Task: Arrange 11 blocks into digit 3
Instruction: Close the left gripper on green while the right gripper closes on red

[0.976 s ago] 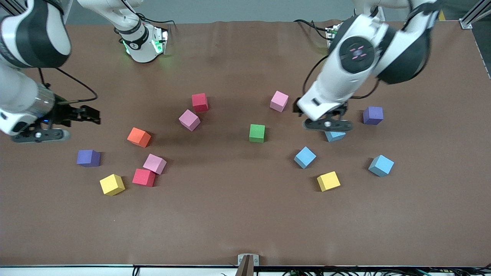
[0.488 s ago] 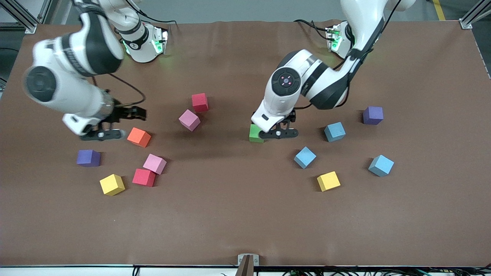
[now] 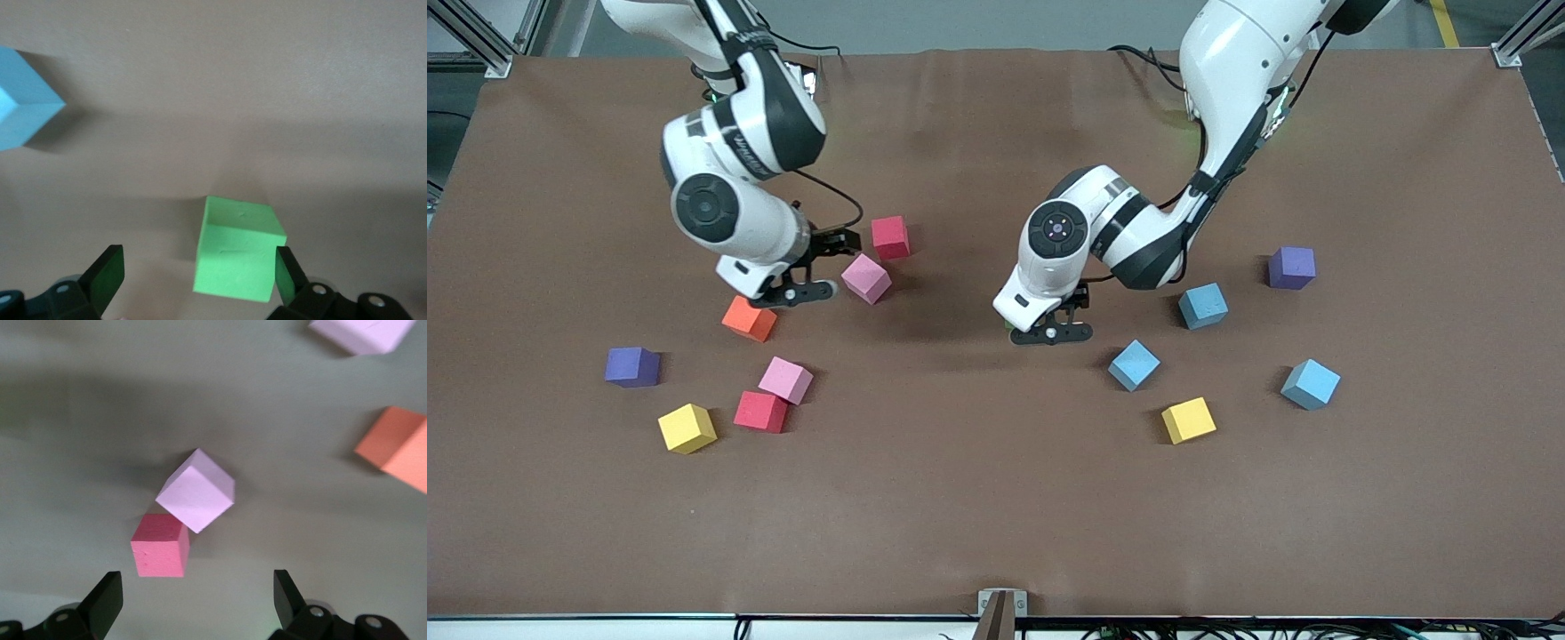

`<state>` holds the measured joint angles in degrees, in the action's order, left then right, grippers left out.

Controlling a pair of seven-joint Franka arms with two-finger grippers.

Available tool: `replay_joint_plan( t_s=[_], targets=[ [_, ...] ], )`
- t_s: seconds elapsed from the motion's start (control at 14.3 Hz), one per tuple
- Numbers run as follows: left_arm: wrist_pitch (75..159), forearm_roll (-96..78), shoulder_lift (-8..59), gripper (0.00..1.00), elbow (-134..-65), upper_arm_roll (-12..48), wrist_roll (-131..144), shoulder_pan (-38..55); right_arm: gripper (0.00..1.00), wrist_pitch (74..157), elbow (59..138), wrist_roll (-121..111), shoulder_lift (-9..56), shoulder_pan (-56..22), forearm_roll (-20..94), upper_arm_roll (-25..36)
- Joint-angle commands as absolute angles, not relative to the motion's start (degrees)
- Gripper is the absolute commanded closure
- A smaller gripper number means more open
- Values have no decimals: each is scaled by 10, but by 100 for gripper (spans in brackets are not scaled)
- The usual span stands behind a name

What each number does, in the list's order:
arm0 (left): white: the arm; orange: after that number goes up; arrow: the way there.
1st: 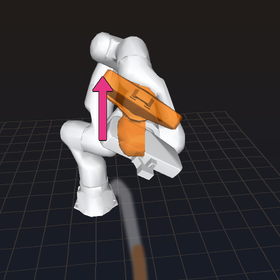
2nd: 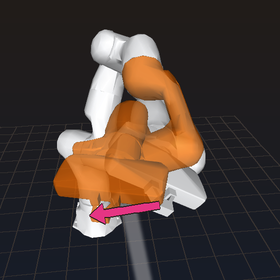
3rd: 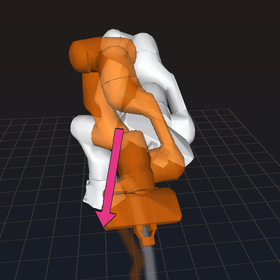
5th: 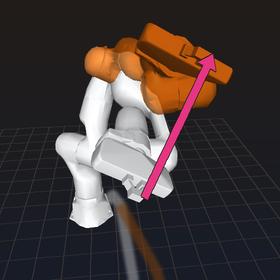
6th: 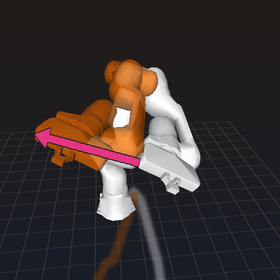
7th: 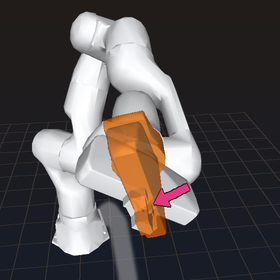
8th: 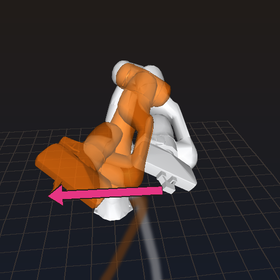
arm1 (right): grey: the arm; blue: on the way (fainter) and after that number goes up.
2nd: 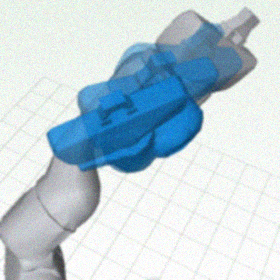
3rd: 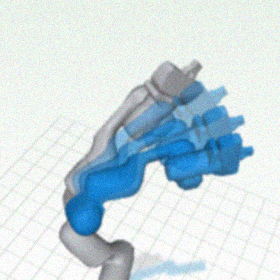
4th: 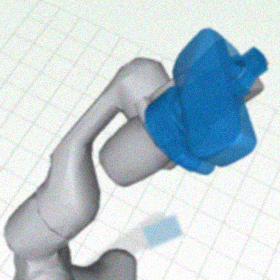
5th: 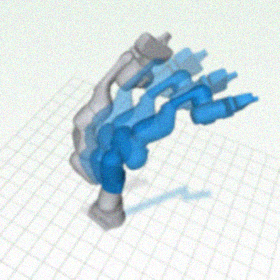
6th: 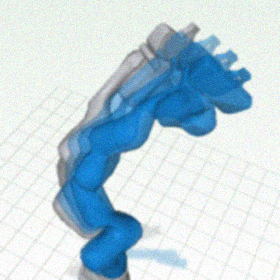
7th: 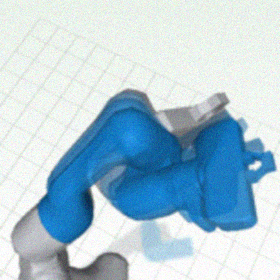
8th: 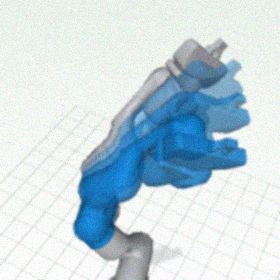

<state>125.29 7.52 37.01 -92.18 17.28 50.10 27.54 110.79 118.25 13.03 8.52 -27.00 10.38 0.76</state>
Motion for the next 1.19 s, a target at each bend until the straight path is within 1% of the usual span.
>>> replay_joint_plan(
  t_s=[0.0, 0.14, 0.21, 0.42, 0.56, 0.63, 0.7, 0.77, 0.91, 1.05, 1.12],
  targets=[
    [1274, 87, 388, 0, -911, 171, 526, 290, 0, 1167, 1235, 135, 87, -312, 127, 13],
    [1295, 87, 400, 0, -911, 171, 527, 291, 0, 1207, 1261, 157, 95, -338, 127, 13],
    [1299, 87, 404, 0, -911, 171, 526, 294, 0, 1214, 1266, 162, 98, -347, 127, 13],
    [1300, 100, 406, 1, -916, 171, 526, 298, 0, 1215, 1283, 162, 104, -367, 128, 13],
    [1299, 100, 410, 4, -918, 171, 526, 307, 0, 1217, 1288, 163, 105, -377, 128, 13],
    [1300, 100, 412, 7, -919, 171, 526, 309, 0, 1220, 1291, 163, 105, -378, 128, 13],
    [1300, 100, 416, 15, -919, 171, 526, 309, 0, 1229, 1299, 163, 105, -378, 128, 13],
    [1301, 100, 423, 20, -918, 171, 526, 309, 0, 1250, 1314, 163, 105, -378, 128, 13],
    [1309, 101, 430, 35, -920, 171, 526, 310, 0, 1281, 1332, 163, 106, -384, 132, 12],
    [1309, 101, 427, 48, -927, 171, 527, 314, 0, 1286, 1335, 163, 111, -388, 153, 12],
    [1307, 100, 425, 52, -930, 171, 531, 318, 0, 1291, 1336, 163, 112, -395, 156, 12]
  ],
)
